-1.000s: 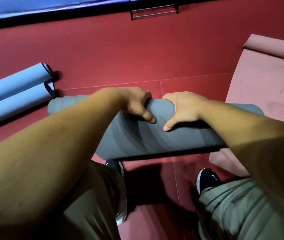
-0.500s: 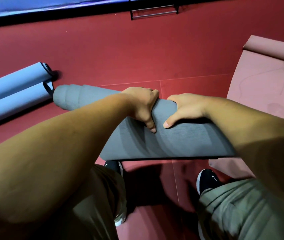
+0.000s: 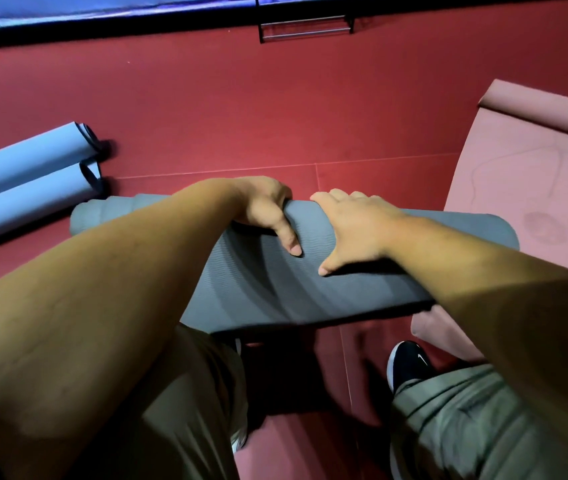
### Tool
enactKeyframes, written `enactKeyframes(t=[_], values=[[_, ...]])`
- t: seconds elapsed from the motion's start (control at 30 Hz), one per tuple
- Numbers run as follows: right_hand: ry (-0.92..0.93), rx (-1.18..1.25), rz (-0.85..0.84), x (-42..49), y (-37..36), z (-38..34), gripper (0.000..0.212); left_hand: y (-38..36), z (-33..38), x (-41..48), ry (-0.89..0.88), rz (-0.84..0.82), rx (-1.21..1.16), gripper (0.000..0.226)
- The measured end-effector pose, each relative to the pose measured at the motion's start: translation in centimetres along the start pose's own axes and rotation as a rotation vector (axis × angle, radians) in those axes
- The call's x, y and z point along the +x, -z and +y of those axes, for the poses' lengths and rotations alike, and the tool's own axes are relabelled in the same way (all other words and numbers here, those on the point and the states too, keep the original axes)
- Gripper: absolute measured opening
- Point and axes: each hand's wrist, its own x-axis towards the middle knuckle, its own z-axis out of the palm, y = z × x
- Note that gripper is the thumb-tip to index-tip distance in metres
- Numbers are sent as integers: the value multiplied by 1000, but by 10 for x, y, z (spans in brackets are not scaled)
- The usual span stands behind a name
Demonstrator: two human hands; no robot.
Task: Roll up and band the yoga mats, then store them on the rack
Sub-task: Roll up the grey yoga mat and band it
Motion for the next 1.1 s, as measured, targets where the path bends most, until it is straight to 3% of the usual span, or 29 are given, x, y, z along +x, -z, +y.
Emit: enactKeyframes(t=[0.27, 0.47, 0.63, 0.83, 1.1], values=[[-19, 171, -25, 3, 12, 11, 107, 0, 12, -3, -77, 64, 197, 93], [-94, 359, -123, 2, 16, 25, 95, -15, 29, -5, -53, 61, 557, 155], [-93, 423, -212, 4, 18, 24, 85, -19, 23, -1, -98, 175, 476, 127], [-82, 415, -219, 2, 22, 23, 93, -8, 17, -1, -61, 151, 318, 104], [-6, 33, -38, 3, 10, 4, 155, 2, 0, -1, 4, 69, 30, 88]])
